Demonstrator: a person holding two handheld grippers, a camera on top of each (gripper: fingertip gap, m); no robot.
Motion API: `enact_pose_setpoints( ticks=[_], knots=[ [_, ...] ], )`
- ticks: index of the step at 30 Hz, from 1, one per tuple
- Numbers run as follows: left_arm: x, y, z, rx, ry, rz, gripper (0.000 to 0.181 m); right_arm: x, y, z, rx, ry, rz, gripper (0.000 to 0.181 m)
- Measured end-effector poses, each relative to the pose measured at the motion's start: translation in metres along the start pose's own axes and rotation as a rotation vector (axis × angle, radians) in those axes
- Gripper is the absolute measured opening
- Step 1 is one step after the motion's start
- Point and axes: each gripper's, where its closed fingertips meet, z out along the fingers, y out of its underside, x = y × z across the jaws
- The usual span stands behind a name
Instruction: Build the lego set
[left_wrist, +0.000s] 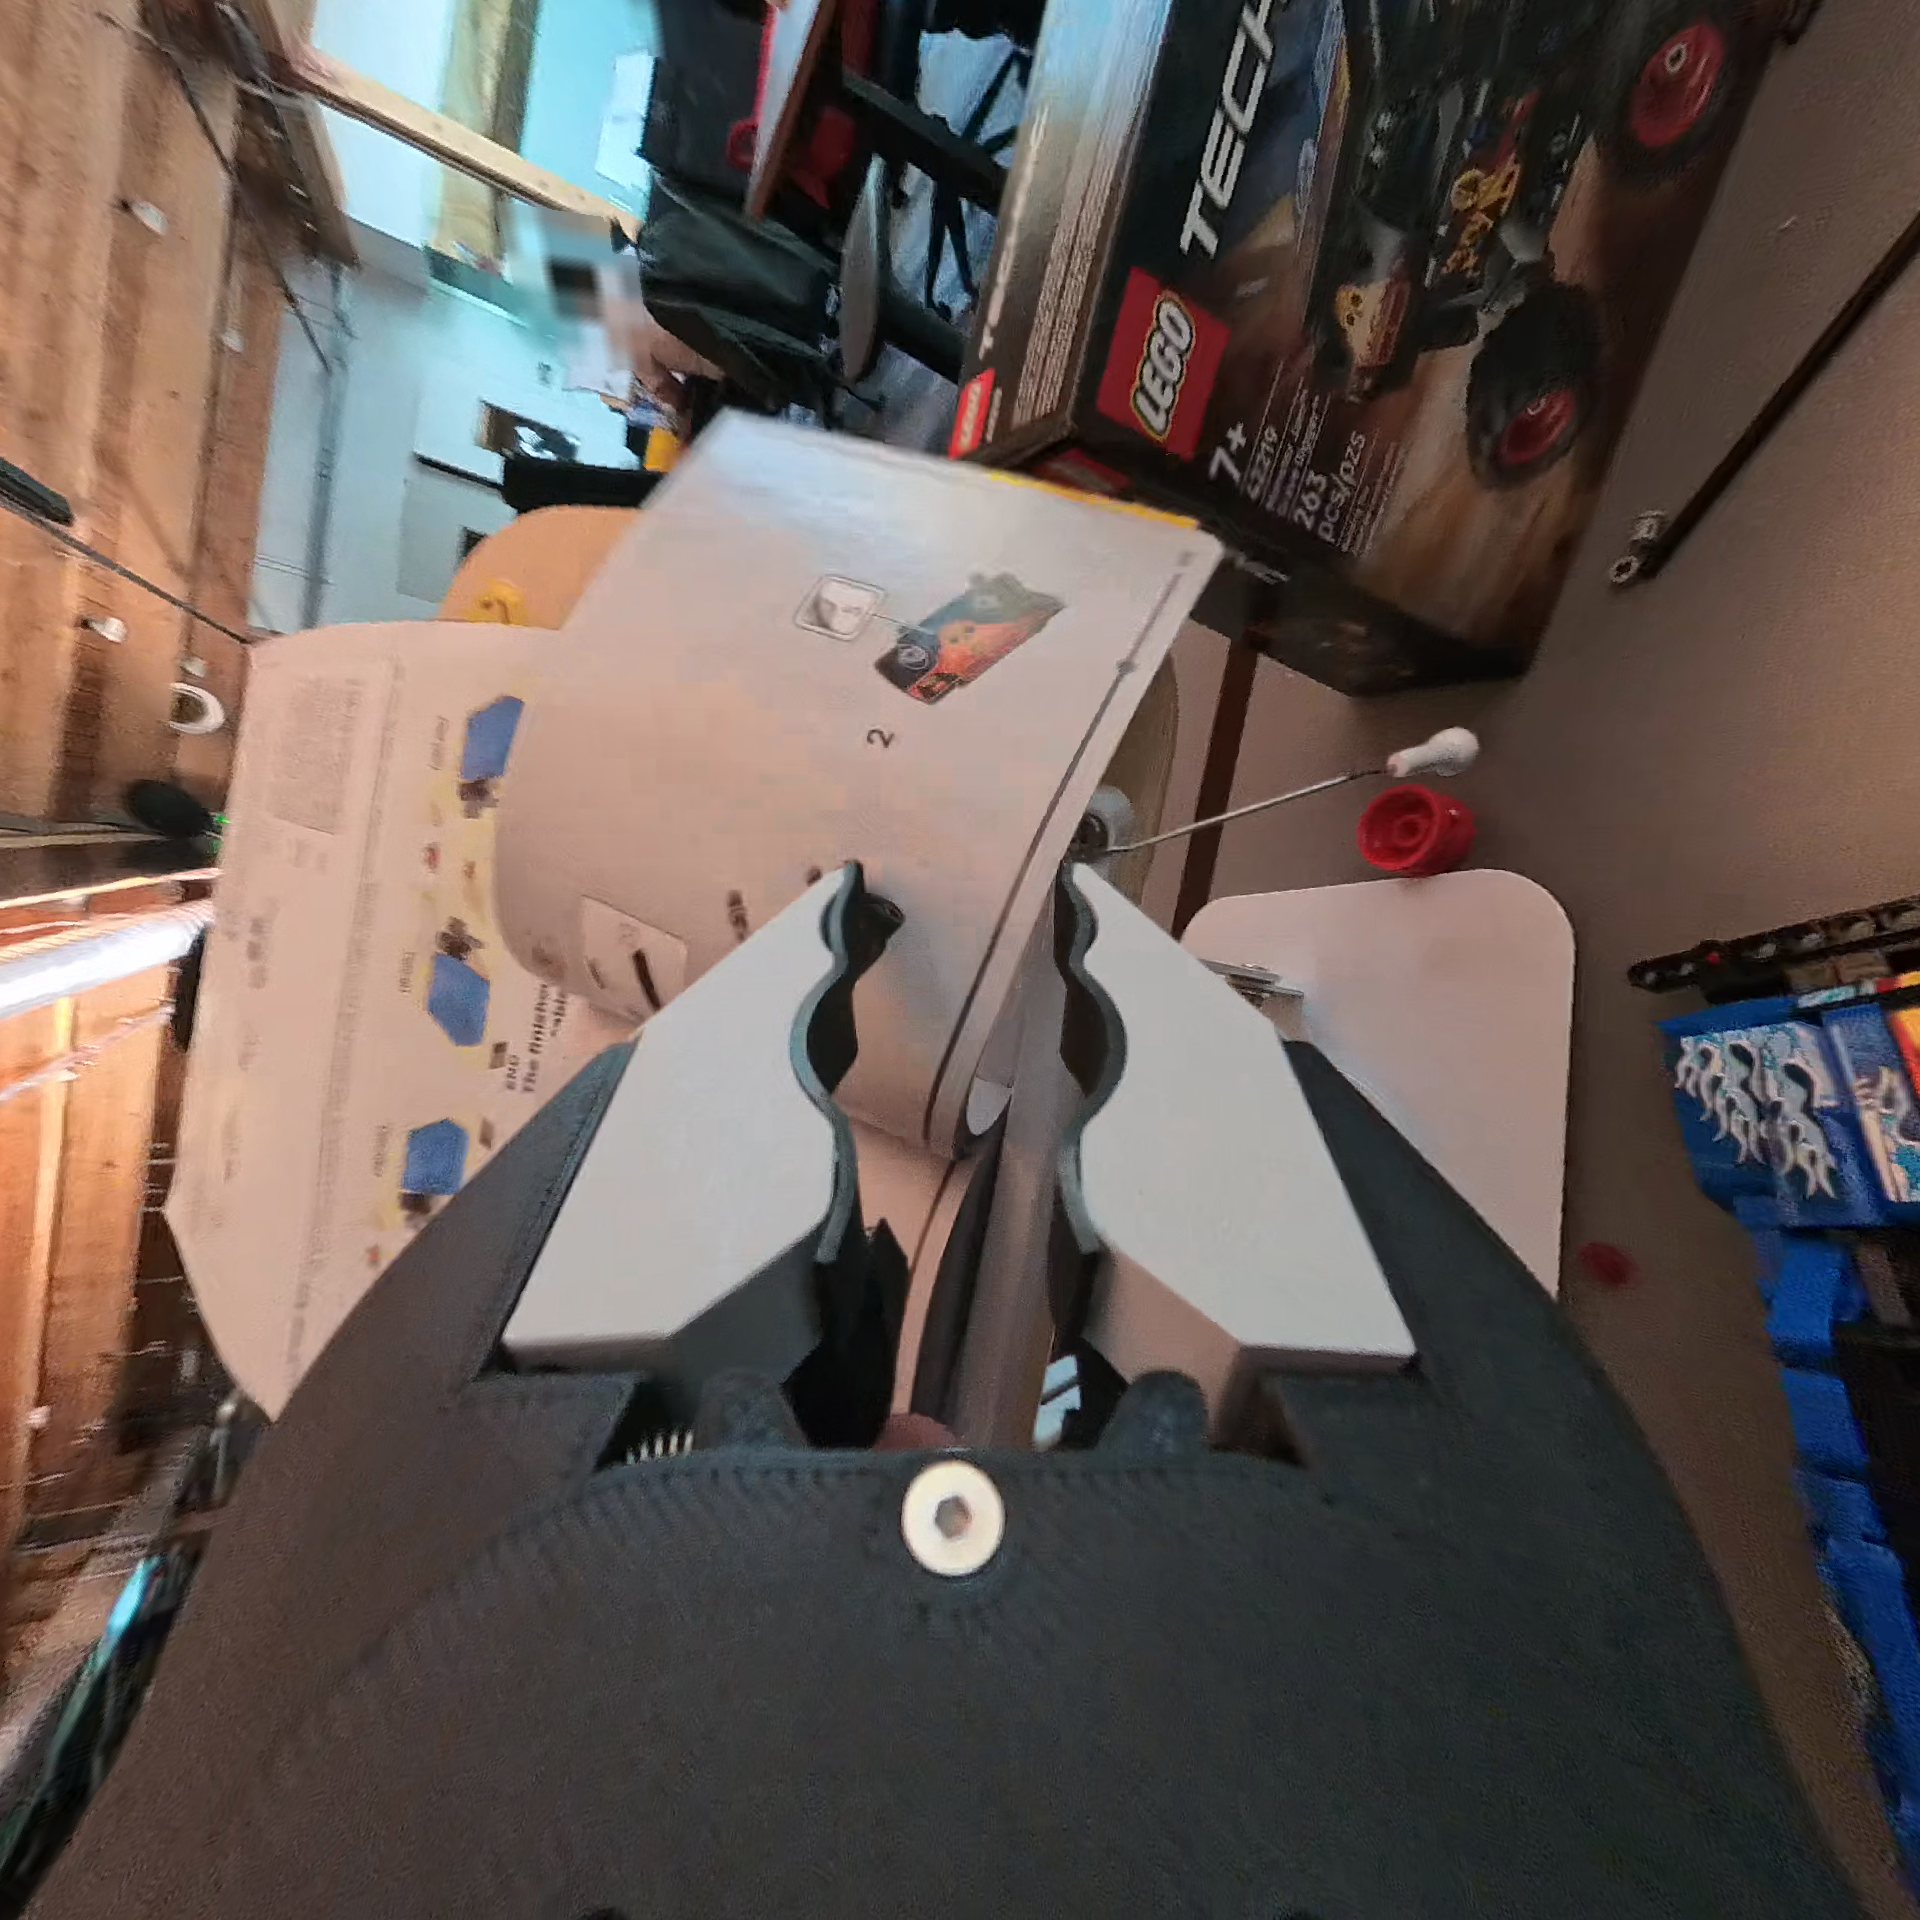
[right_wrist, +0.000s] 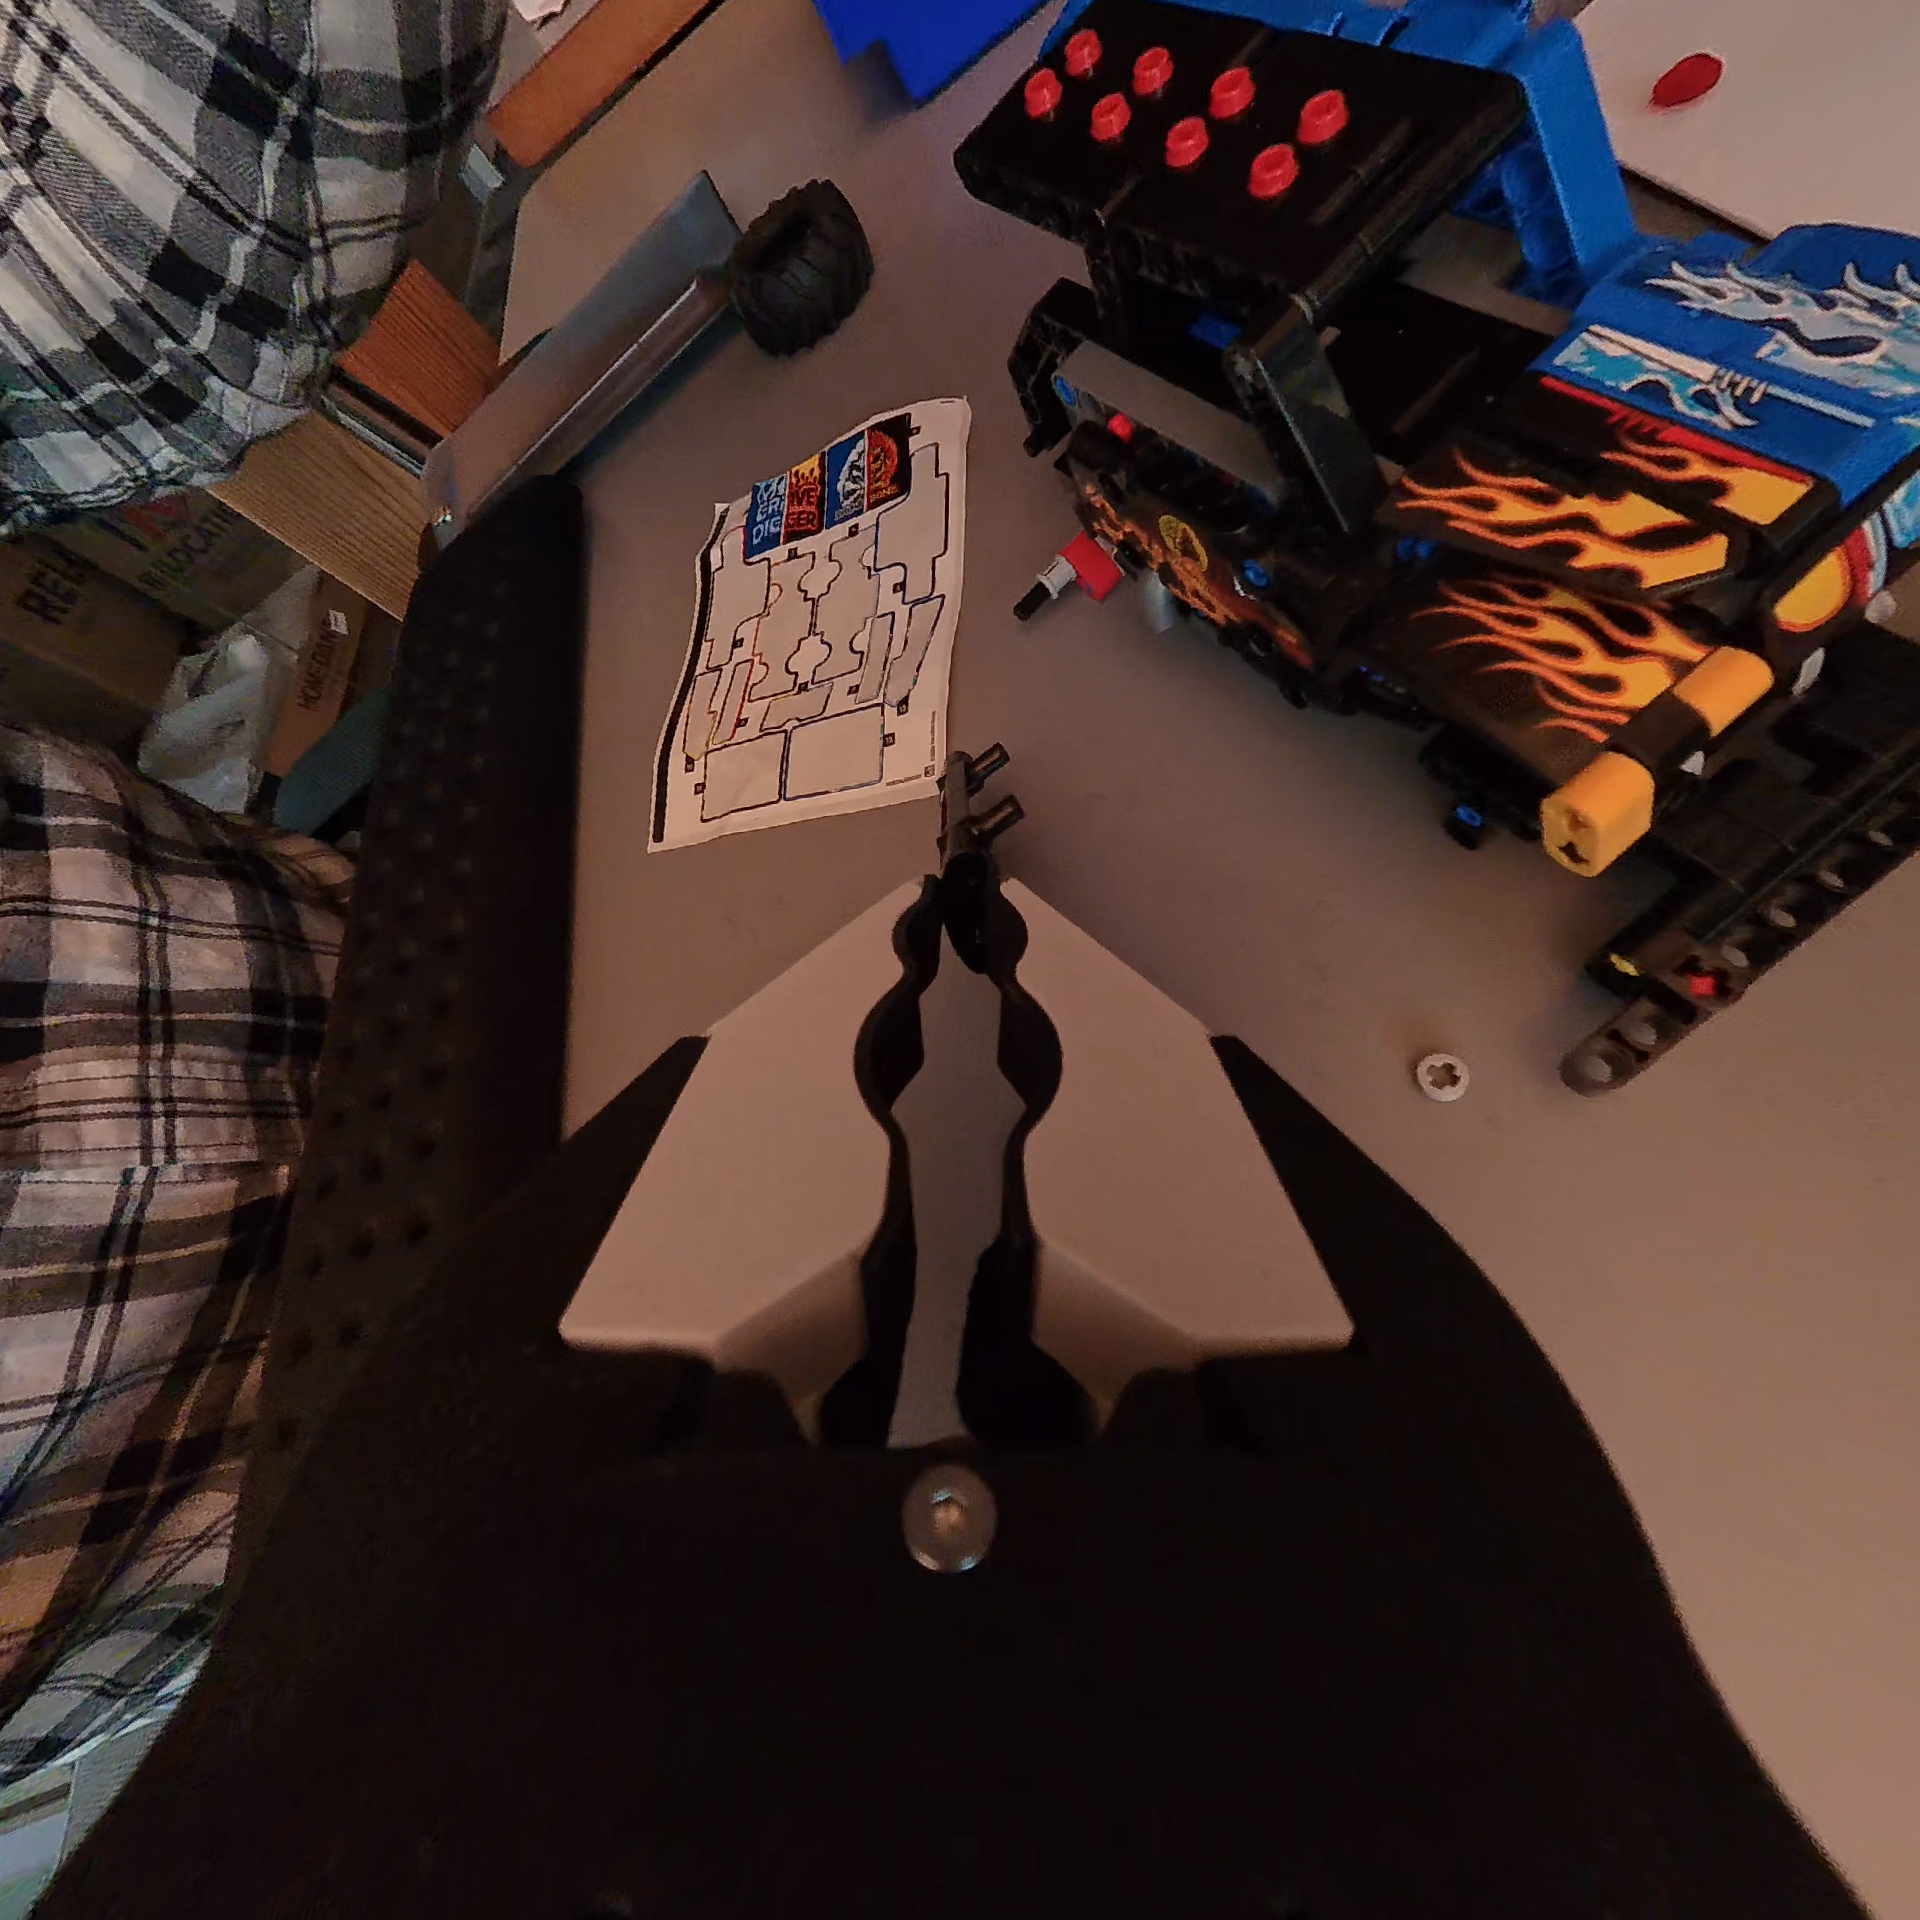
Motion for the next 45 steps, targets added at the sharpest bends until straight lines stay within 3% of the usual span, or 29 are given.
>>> enact_pose_setpoints(
  ticks=[6, 11, 14, 45],
  knots=[
    [0.006, 0.006, 0.006, 0.036, 0.106, -0.137, 0.029, 0.001, 0.003, 0.001, -0.02, -0.009, 0.01, 0.005],
    [0.015, 0.008, 0.006, 0.063, 0.234, -0.255, 0.011, 0.002, 0.006, 0.0, -0.029, -0.01, 0.017, 0.005],
    [0.011, 0.013, 0.006, 0.066, 0.232, -0.277, 0.004, 0.003, 0.005, -0.001, -0.027, -0.006, 0.017, 0.005],
    [0.016, 0.017, 0.009, 0.075, 0.446, -0.438, 0.005, -0.001, 0.009, -0.001, -0.044, -0.035, 0.053, 0.005]
  ],
)
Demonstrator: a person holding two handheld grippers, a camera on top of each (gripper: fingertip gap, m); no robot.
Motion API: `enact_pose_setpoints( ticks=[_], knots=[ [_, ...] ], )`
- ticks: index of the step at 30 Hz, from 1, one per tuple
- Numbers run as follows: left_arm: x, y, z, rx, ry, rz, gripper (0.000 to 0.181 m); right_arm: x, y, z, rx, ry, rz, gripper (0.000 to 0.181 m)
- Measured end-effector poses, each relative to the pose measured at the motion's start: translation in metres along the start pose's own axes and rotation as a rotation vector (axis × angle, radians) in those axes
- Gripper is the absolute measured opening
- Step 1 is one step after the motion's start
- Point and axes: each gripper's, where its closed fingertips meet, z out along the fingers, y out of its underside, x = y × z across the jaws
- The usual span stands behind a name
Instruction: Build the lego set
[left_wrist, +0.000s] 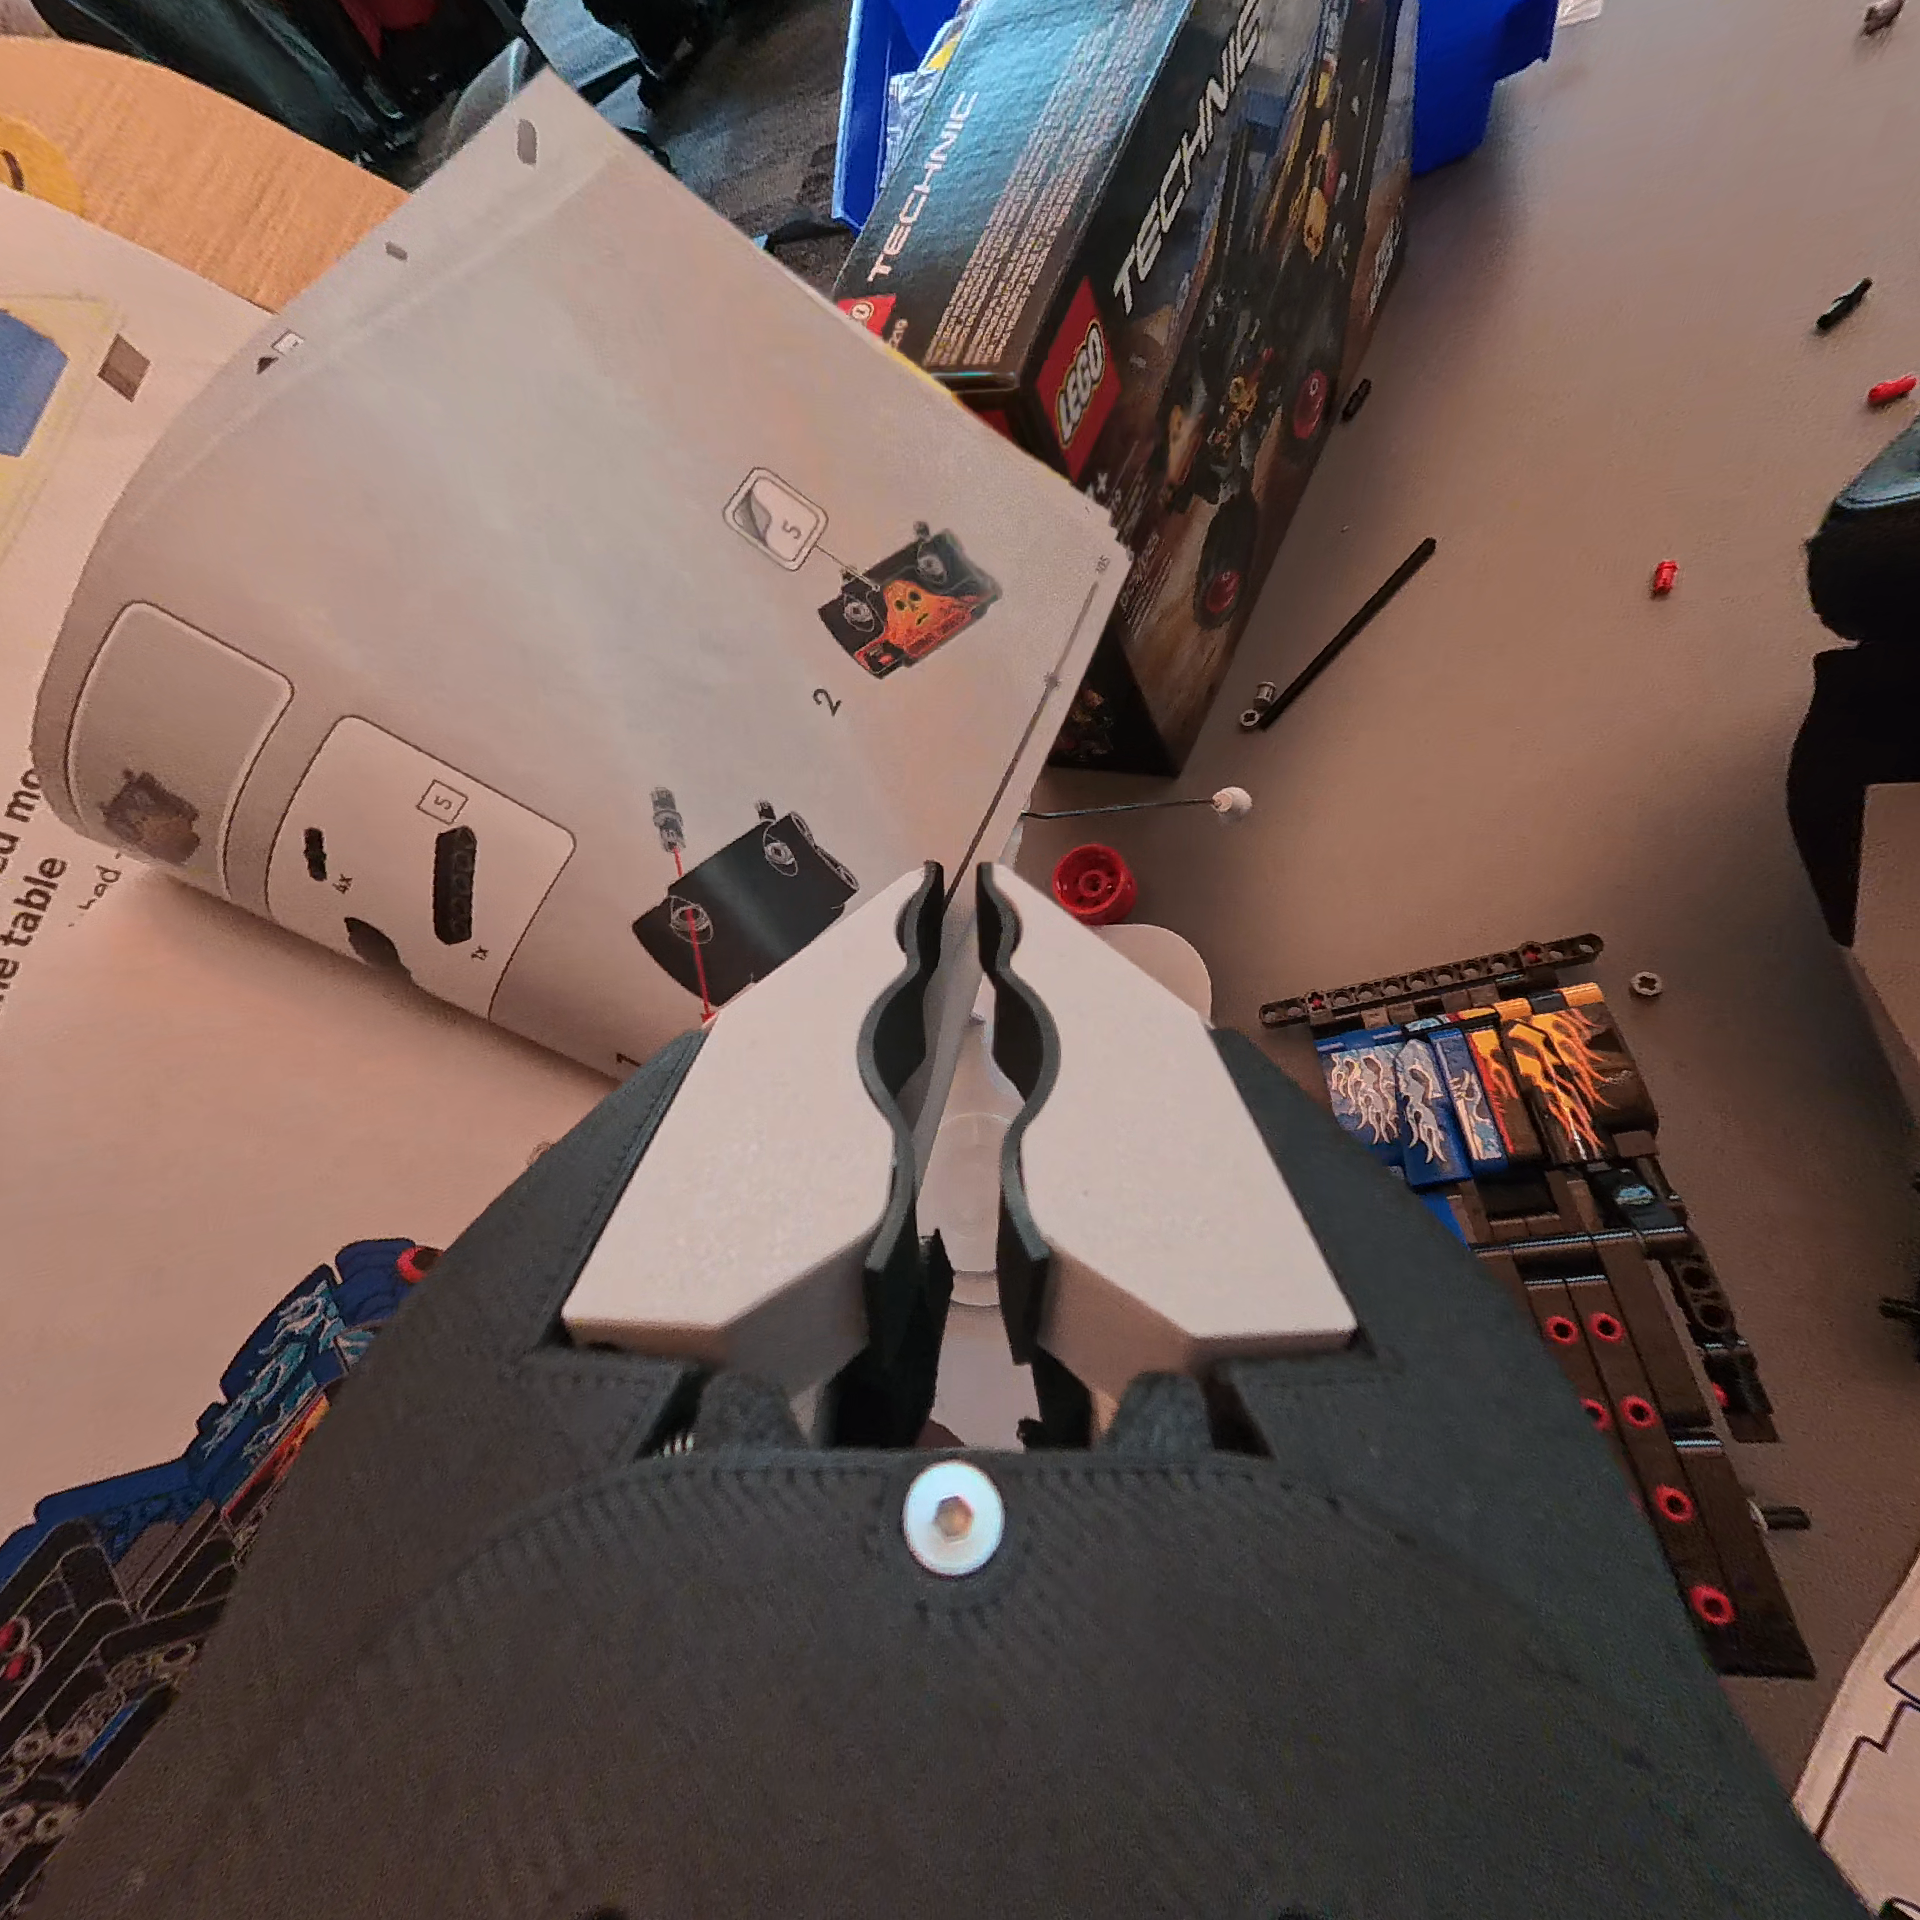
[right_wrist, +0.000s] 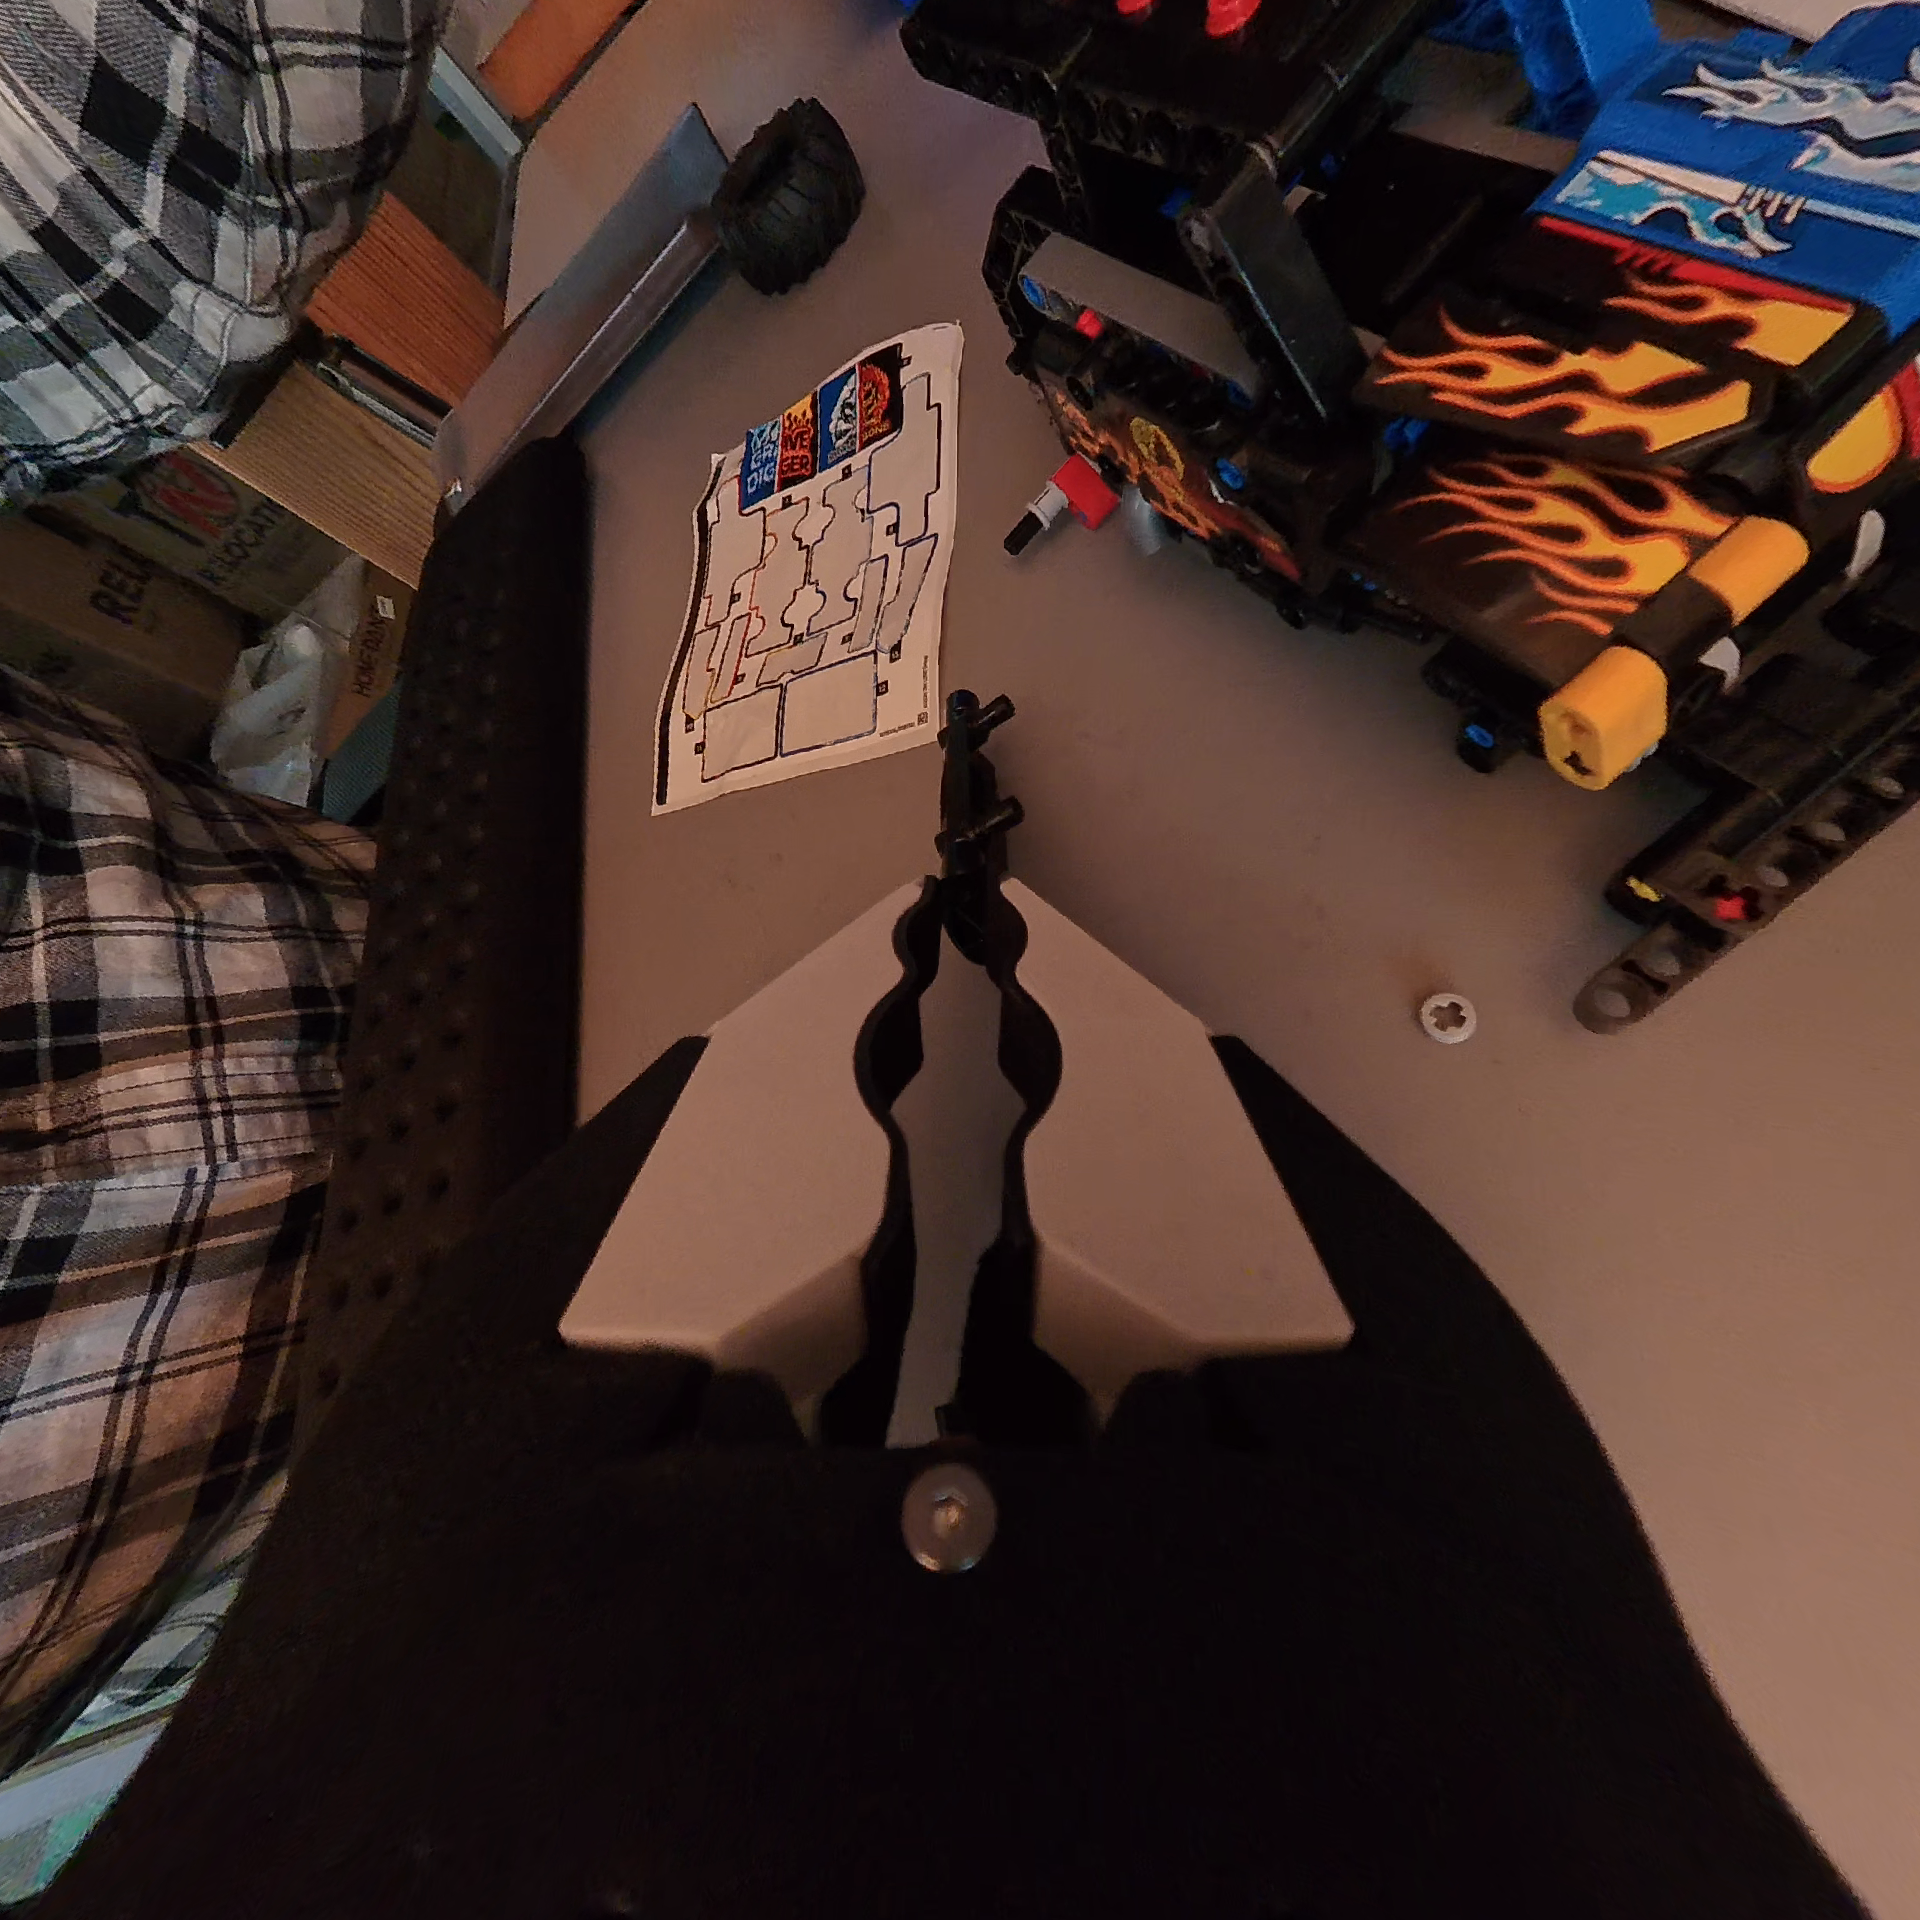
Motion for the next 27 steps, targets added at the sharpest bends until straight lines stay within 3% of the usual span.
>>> enact_pose_setpoints(
  ticks=[5, 15, 21, 23, 27],
  knots=[
    [-0.001, 0.001, 0.001, -0.017, 0.004, 0.002, 0.002, -0.001, 0.0, 0.0, 0.0, 0.0, -0.001, 0.005],
    [0.001, 0.006, 0.007, -0.124, -0.11, 0.202, 0.019, -0.001, 0.0, 0.0, -0.002, 0.002, -0.005, 0.005],
    [0.0, 0.006, 0.006, -0.119, -0.135, 0.217, 0.012, -0.002, 0.0, 0.0, -0.004, 0.003, -0.009, 0.005],
    [-0.002, 0.008, 0.002, -0.118, -0.146, 0.219, 0.0, -0.002, 0.0, 0.0, -0.005, 0.003, -0.008, 0.005],
    [-0.002, 0.01, 0.001, -0.11, -0.125, 0.208, 0.0, -0.002, 0.0, 0.001, -0.007, 0.002, -0.011, 0.005]
  ],
)
